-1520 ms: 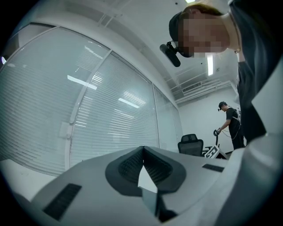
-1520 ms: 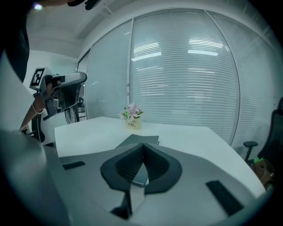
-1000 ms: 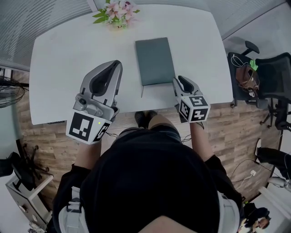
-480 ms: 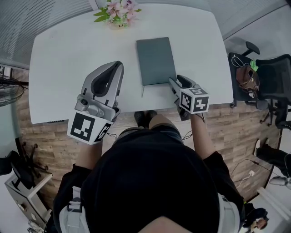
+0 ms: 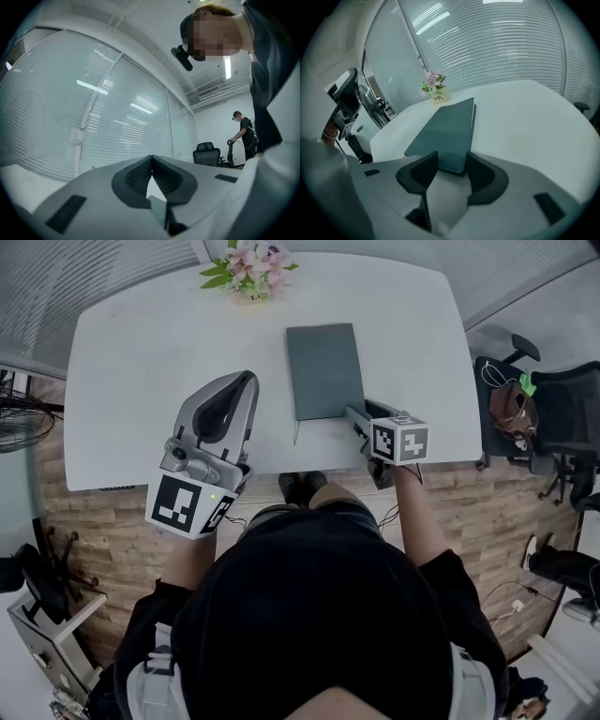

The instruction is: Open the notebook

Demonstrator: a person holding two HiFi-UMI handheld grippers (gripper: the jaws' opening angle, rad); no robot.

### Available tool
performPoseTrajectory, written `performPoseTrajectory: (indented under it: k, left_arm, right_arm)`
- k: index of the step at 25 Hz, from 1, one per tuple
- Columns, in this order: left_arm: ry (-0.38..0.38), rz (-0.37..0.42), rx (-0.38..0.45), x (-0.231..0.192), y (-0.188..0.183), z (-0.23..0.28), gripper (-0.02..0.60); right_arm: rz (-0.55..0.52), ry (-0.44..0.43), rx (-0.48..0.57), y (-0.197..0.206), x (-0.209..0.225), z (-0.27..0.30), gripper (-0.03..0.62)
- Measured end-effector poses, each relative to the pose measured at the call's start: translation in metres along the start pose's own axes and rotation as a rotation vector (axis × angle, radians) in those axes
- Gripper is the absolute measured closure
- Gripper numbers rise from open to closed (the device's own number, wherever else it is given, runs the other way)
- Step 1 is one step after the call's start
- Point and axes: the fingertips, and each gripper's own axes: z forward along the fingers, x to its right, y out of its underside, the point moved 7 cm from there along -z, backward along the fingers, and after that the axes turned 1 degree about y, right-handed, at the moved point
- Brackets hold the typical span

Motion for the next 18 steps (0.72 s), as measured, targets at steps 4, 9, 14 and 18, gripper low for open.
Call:
performPoseTrajectory:
  k: [4,9,14,18]
  left_arm:
    - [-0.012,0.003,-0.003,0.003,0.000,0.003,0.569]
    - [-0.031,-0.001,-0.007,0.011,0.001,0.005,0.569]
    - [-0.058,0.004,-0.007,0.017,-0.002,0.009,0.569]
    - [-0.083,0.024,-0.012,0.024,-0.004,0.009,0.569]
  right_arm:
    - [0.031,-0.035,-0.051,-0.002,0.001,0.003,0.396]
    - [0.022,-0.044,-0.068,-0.002,0.003,0.003,0.395]
    - [-0.018,0.005,-0.045,-0.004,0.000,0.005,0.408]
    - [-0.055,0.017,-0.057,-0.002,0.000,0.005,0.411]
